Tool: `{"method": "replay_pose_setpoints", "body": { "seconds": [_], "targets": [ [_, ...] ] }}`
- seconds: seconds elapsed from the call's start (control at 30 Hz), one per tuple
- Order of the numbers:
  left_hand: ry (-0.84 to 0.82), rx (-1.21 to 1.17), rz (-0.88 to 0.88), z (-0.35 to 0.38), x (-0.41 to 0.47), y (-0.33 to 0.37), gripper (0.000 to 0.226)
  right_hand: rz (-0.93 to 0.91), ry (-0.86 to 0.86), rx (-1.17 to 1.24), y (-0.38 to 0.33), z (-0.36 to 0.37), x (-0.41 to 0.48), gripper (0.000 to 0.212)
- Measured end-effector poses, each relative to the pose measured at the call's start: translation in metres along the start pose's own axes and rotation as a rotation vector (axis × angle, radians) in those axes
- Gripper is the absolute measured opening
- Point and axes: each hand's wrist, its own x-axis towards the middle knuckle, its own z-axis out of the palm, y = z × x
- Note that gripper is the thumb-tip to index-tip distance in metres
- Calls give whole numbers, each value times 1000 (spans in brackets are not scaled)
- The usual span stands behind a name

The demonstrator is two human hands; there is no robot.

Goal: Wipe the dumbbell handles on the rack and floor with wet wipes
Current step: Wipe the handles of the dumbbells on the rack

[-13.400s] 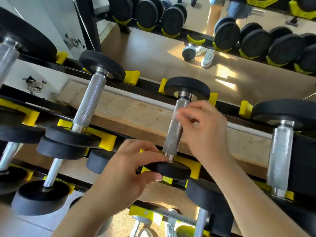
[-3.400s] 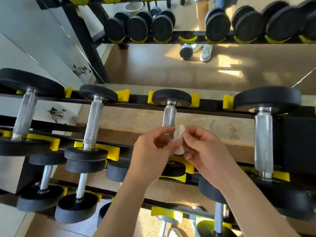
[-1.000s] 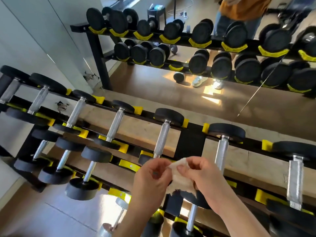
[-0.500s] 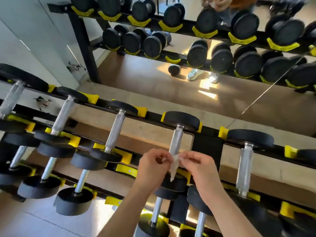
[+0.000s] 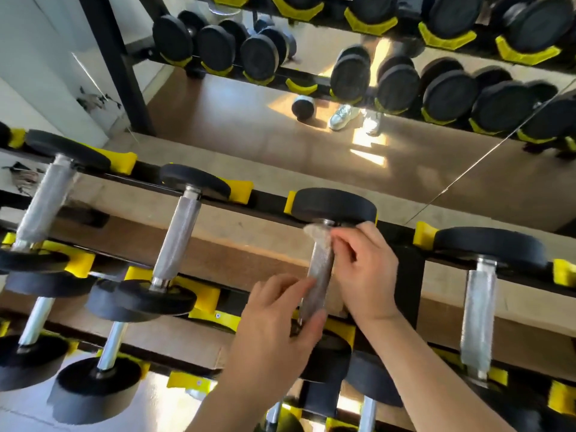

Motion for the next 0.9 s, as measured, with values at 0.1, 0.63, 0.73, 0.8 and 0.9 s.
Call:
{"method": "replay_pose_setpoints", "body": {
  "seconds": [0.1,0.63,0.73,0.8,0.9],
  "targets": [
    [63,51,74,8,-11,-3,42,7,-139,90,-2,-8,-36,7],
    [-80,705,200,23,-43,30,39,-3,-91,254,11,-1,-19,7],
    [-29,714,274,16,-42,29,26,41,-213,322,11,-3,-36,9],
    [-36,665,328,6,-43,22,27,30,-366,382,8,-12,-58,11],
    [-71,579,391,-7,-42,8,42,-68,-293,311,6,-9,-39,5]
  ]
}}
